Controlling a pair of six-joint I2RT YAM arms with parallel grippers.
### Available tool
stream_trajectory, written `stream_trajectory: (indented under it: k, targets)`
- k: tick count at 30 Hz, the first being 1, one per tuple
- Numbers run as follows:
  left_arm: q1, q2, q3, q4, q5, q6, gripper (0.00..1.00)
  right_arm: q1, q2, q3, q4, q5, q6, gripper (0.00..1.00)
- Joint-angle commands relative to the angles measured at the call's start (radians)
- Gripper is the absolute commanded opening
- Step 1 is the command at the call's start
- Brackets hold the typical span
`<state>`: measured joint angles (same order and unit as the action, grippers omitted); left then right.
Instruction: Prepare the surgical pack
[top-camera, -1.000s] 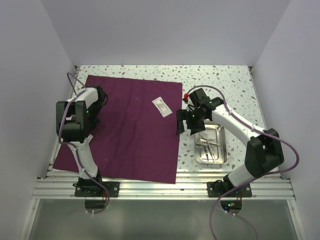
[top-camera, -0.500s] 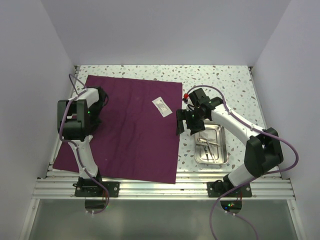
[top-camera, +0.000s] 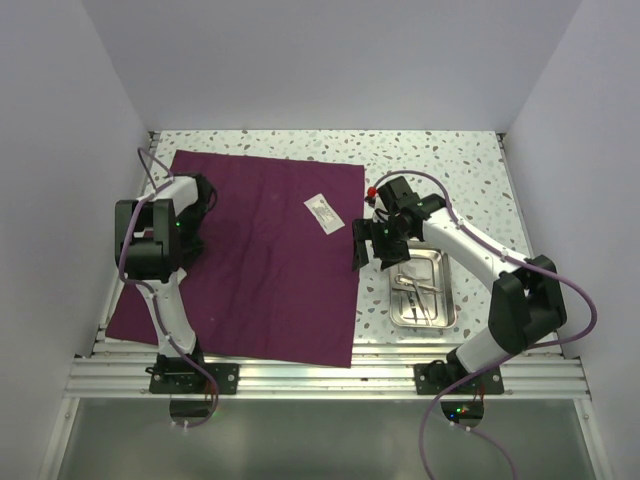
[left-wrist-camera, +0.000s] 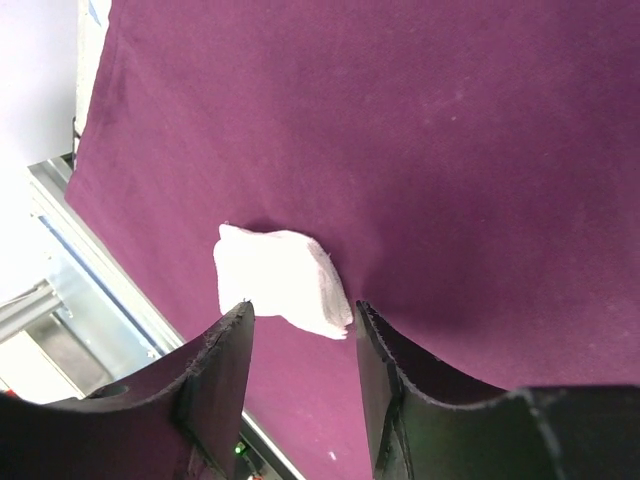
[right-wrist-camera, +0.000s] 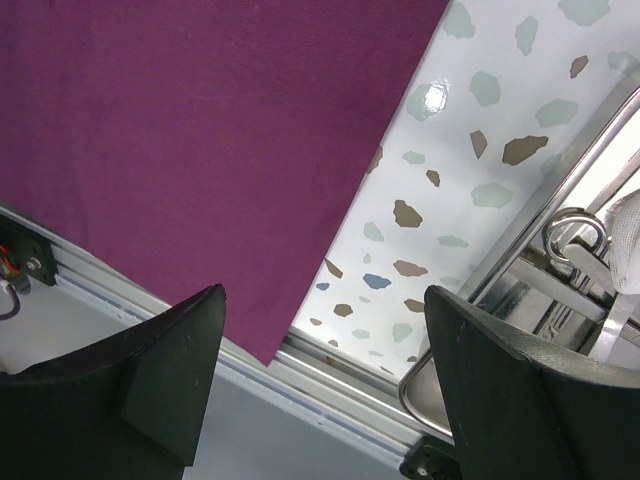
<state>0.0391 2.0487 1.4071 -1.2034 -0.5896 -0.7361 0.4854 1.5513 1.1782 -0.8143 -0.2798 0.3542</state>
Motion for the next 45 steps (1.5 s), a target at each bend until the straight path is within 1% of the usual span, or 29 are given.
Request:
stream_trajectory:
  k: [1, 4, 7, 8, 13, 17, 22, 35, 39, 42, 45]
  targets:
    - [0.008, 0.014, -0.005, 0.042, 0.000, 0.010, 0.49, 0.002, 0.004, 0.034, 0.012, -0.007, -0.014, 0.84]
    - [0.008, 0.027, -0.011, 0.050, 0.002, 0.014, 0.47, 0.002, 0.006, 0.034, 0.012, -0.009, -0.012, 0.84]
    - [0.007, 0.022, -0.033, 0.068, 0.007, 0.017, 0.43, 0.002, 0.009, 0.034, 0.010, -0.009, -0.012, 0.84]
    - [0.008, 0.013, -0.048, 0.073, 0.010, 0.015, 0.40, 0.002, 0.009, 0.034, 0.010, -0.009, -0.012, 0.84]
    - [0.008, -0.015, -0.085, 0.107, 0.020, 0.001, 0.35, 0.002, 0.012, 0.035, 0.010, -0.010, -0.011, 0.84]
    - [0.008, -0.038, -0.092, 0.128, 0.034, -0.003, 0.29, 0.002, 0.018, 0.041, 0.010, -0.015, -0.011, 0.84]
    - [0.010, -0.047, -0.097, 0.148, 0.043, 0.003, 0.26, 0.004, 0.018, 0.040, 0.009, -0.013, -0.011, 0.84]
    - [0.002, -0.002, -0.045, 0.228, 0.146, 0.066, 0.27, 0.004, 0.013, 0.040, 0.007, -0.012, -0.012, 0.84]
    - [0.002, -0.012, -0.033, 0.231, 0.146, 0.078, 0.29, 0.002, 0.010, 0.037, 0.009, -0.013, -0.012, 0.84]
    - [0.002, -0.022, -0.019, 0.206, 0.125, 0.081, 0.31, 0.004, 0.007, 0.034, 0.010, -0.018, -0.009, 0.84]
    - [0.002, -0.057, -0.017, 0.173, 0.100, 0.076, 0.38, 0.002, 0.003, 0.032, 0.014, -0.018, -0.011, 0.84]
